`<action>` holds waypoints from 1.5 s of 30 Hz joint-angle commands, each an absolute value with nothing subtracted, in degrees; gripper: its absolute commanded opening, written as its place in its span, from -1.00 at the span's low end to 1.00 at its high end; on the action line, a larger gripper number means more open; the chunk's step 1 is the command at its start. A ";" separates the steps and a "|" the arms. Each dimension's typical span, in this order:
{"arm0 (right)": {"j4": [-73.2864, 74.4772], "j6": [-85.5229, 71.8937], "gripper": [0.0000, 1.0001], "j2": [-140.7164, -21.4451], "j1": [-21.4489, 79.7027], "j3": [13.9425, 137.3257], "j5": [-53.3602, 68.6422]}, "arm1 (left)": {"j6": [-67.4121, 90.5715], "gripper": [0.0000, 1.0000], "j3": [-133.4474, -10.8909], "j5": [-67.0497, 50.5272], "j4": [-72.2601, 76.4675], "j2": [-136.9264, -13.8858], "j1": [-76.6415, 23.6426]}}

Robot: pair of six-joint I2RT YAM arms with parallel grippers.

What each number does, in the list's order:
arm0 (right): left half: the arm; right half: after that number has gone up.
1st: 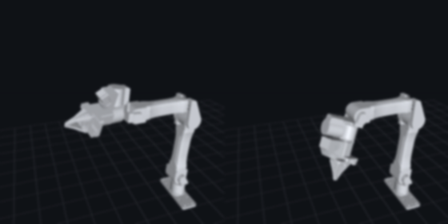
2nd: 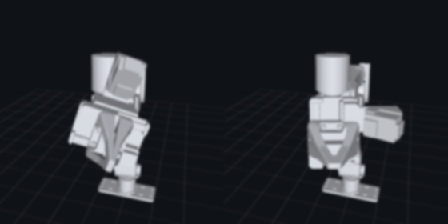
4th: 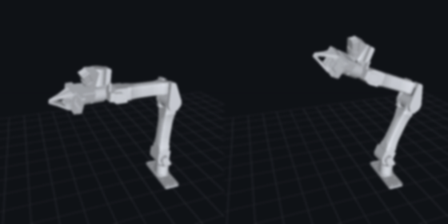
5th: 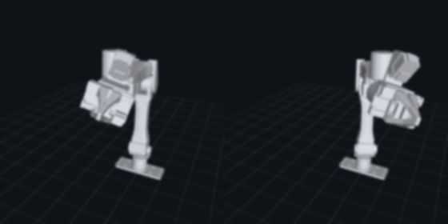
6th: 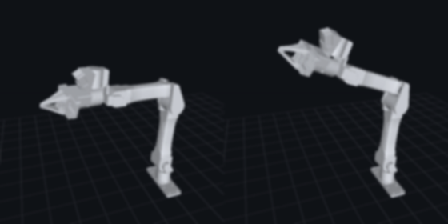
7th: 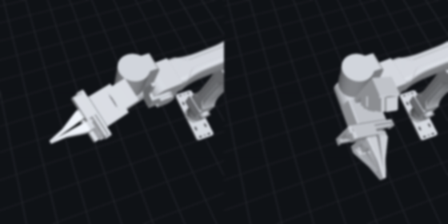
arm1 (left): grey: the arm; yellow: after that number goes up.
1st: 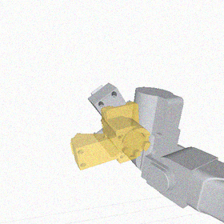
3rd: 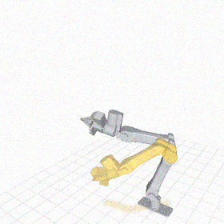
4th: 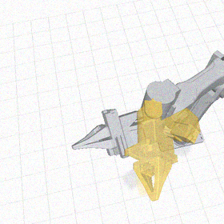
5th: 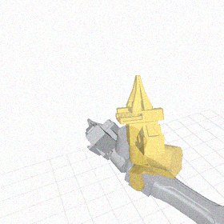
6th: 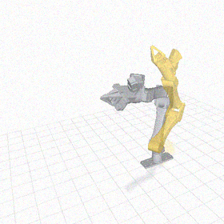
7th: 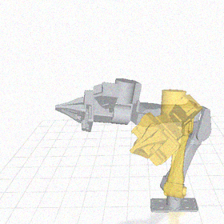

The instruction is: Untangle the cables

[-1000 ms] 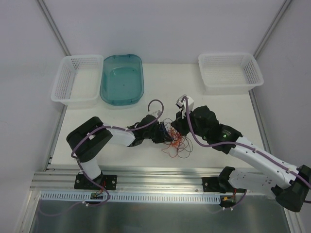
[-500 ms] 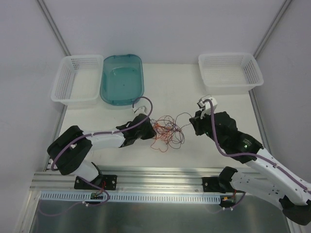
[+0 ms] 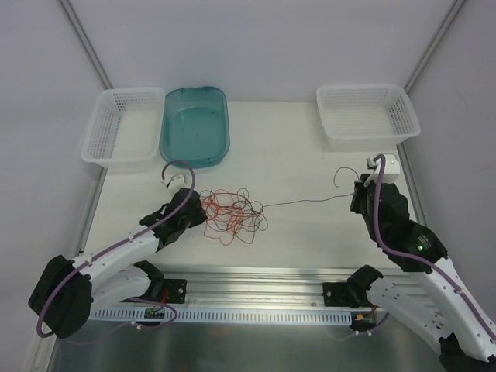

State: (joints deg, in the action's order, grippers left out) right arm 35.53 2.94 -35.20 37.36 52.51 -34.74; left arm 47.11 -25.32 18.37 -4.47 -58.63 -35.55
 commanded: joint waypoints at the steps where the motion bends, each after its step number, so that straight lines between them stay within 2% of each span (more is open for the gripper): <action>1: 37.71 2.02 -0.99 -33.84 35.60 56.77 -39.99 | 45.26 -1.00 -23.65 21.36 -10.45 -54.68 -33.75; 13: 45.71 -5.89 -0.99 -40.52 30.77 58.09 -42.19 | 44.12 -1.00 -22.59 23.91 -17.13 -48.96 -31.21; 18: 42.55 -4.57 -0.98 -43.06 29.00 57.58 -34.29 | 42.46 -1.00 -23.20 20.66 -17.05 -47.64 -31.20; 22: 38.33 -4.66 -0.99 -46.49 29.00 53.71 -27.27 | 39.12 -0.88 -25.84 13.04 -17.14 -48.51 -31.20; 25: 34.81 -5.27 -0.99 -48.69 29.00 51.51 -23.22 | 37.18 -0.68 -27.42 8.37 -17.14 -48.08 -31.20; 28: 32.26 -5.71 -0.99 -50.88 29.00 50.45 -20.05 | 36.13 -0.35 -28.47 5.37 -18.10 -47.11 -31.20; 29: 31.30 -5.80 -0.99 -51.67 28.92 50.36 -19.52 | 36.04 -0.15 -28.82 3.45 -18.63 -46.67 -31.20; 32: 29.80 -5.89 -0.99 -53.96 29.00 49.92 -17.93 | 35.16 0.18 -31.11 0.63 -19.95 -46.67 -31.11; 33: 29.53 -6.15 -0.99 -55.10 28.92 49.92 -17.58 | 34.55 0.38 -31.81 0.09 -21.00 -46.76 -31.11; 35: 29.01 -6.06 -0.99 -55.98 28.83 50.36 -17.40 | 33.75 0.62 -34.78 -1.39 -22.32 -47.28 -31.11; 36: 28.92 -5.98 -0.99 -56.60 28.74 50.54 -17.23 | 32.88 0.87 -35.85 -2.02 -23.63 -47.46 -31.20; 37: 28.92 -5.89 -0.99 -57.38 28.39 50.97 -16.88 | 32.52 0.95 -36.99 -2.20 -24.60 -47.81 -31.20; 45: 31.11 -3.87 -0.99 -59.85 25.76 60.97 -16.43 | 25.67 0.98 -48.51 -3.52 -31.28 -52.29 -29.36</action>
State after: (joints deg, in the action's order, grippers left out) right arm 32.01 -4.75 -59.72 26.98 53.80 -16.97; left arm 30.13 -45.36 -2.42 -26.94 -51.42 -30.76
